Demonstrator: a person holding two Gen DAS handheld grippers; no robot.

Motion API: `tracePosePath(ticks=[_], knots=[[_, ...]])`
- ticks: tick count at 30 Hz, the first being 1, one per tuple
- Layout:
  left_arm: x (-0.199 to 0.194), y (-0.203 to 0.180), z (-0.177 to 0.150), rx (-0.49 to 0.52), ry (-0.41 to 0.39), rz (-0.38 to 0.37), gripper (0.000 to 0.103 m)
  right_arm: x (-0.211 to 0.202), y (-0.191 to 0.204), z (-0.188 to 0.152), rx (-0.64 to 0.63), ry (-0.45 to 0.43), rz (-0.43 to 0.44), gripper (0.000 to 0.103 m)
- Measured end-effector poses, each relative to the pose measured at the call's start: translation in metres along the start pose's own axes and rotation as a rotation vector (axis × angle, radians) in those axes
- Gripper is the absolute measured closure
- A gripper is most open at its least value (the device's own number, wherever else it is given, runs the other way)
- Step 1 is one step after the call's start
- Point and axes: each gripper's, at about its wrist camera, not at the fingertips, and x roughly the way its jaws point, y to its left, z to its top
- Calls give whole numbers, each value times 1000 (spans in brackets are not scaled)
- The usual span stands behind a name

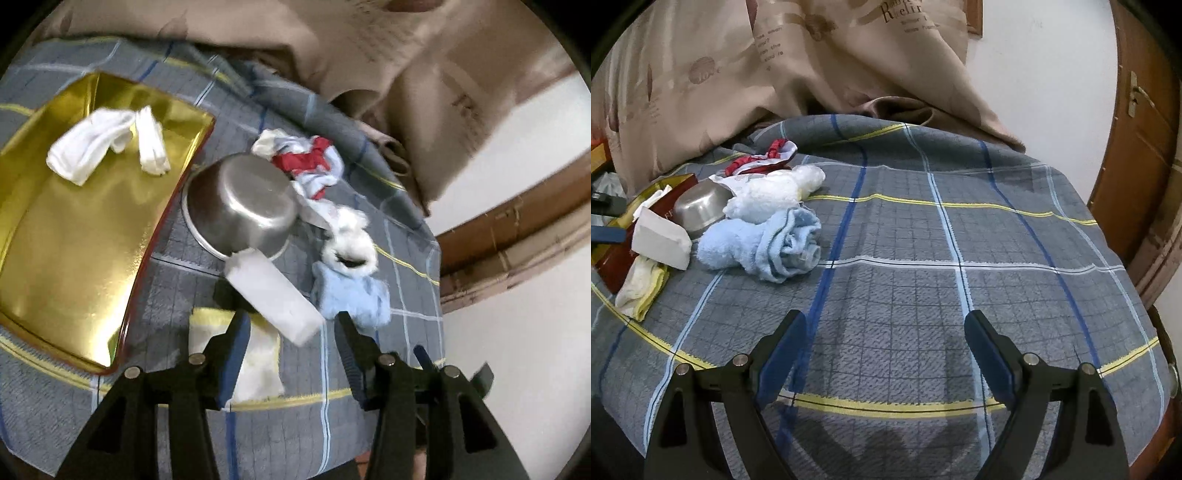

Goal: Organize soft objects
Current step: 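Grasp the white rectangular cloth beside the steel bowl with the left gripper, then carry the white cloth into the gold tray and open the left gripper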

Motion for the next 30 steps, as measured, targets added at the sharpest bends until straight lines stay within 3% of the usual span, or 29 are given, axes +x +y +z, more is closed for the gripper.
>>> tracePosePath(ticks=[6, 19, 26, 30], knots=[[17, 4, 9, -52, 20, -5, 55, 0, -6, 1, 33, 1, 33, 17], [40, -2, 20, -31, 16, 37, 53, -1, -9, 1, 47, -8, 70, 17], [36, -13, 14, 27, -28, 24, 76, -1, -11, 1, 58, -12, 74, 17], [15, -41, 3, 169, -131, 55, 78, 0, -13, 0, 68, -9, 70, 17]])
